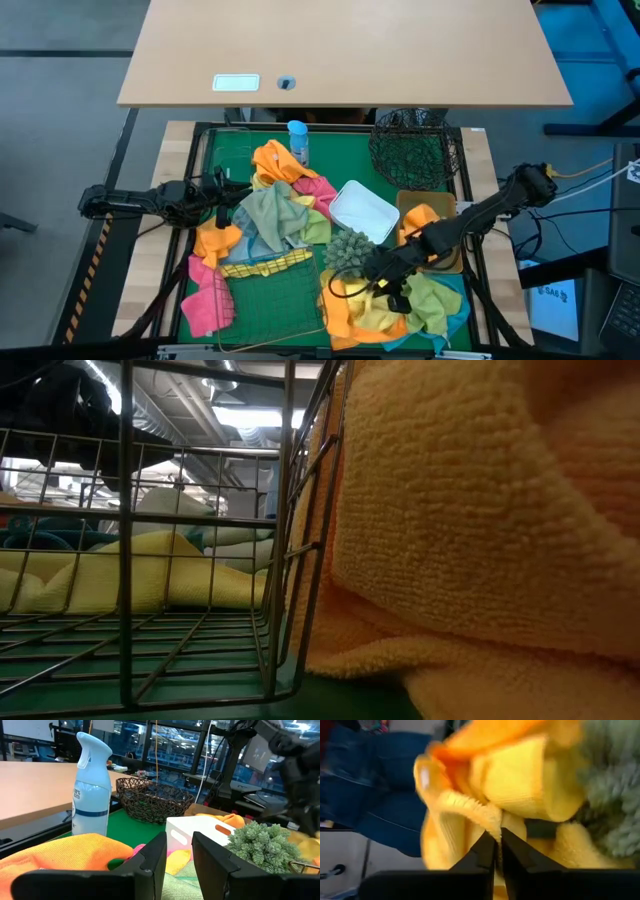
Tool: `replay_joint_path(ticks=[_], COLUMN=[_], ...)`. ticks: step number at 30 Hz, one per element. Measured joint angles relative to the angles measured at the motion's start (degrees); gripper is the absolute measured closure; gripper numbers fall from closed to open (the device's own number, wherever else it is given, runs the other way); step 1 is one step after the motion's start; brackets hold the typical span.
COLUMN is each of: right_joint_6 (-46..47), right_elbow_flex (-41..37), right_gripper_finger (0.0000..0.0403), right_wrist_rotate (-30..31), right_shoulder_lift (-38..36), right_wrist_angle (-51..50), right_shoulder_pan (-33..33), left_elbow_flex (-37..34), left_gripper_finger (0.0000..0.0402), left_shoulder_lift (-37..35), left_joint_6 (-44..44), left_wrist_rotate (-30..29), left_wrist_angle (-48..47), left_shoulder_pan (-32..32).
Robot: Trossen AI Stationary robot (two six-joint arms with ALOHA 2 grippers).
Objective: Sort microfiber towel by color & place in baskets
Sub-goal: Put the yellow microfiber cloth into the gold wire basket
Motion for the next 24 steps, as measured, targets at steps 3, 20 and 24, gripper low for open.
replay_joint_path(ticks=[3, 20, 24], right_joint_6=[-2.13, -20.1, -25.25], right_elbow_flex=[6.67, 37.44, 39.84], right_gripper_finger=[0.0397, 0.0399, 0.0401], right_wrist_rotate=[0.63, 19.76, 22.05], right_shoulder_lift=[-0.03, -0.21, -0.21], right_wrist_angle=[-6.68, -13.07, -12.48], right_shoulder_pan=[-0.7, -4.36, -7.68], left_elbow_flex=[0.01, 0.0, 0.0], left_gripper_finger=[0.0312, 0.0312, 0.0312], left_shoulder_lift=[0.02, 0.02, 0.02], left_joint_6=[0.02, 0.02, 0.13], left_wrist_rotate=[0.0, 0.0, 3.39], left_wrist_angle=[0.0, 7.63, 16.62], left_shoulder_pan=[0.0, 0.0, 0.0])
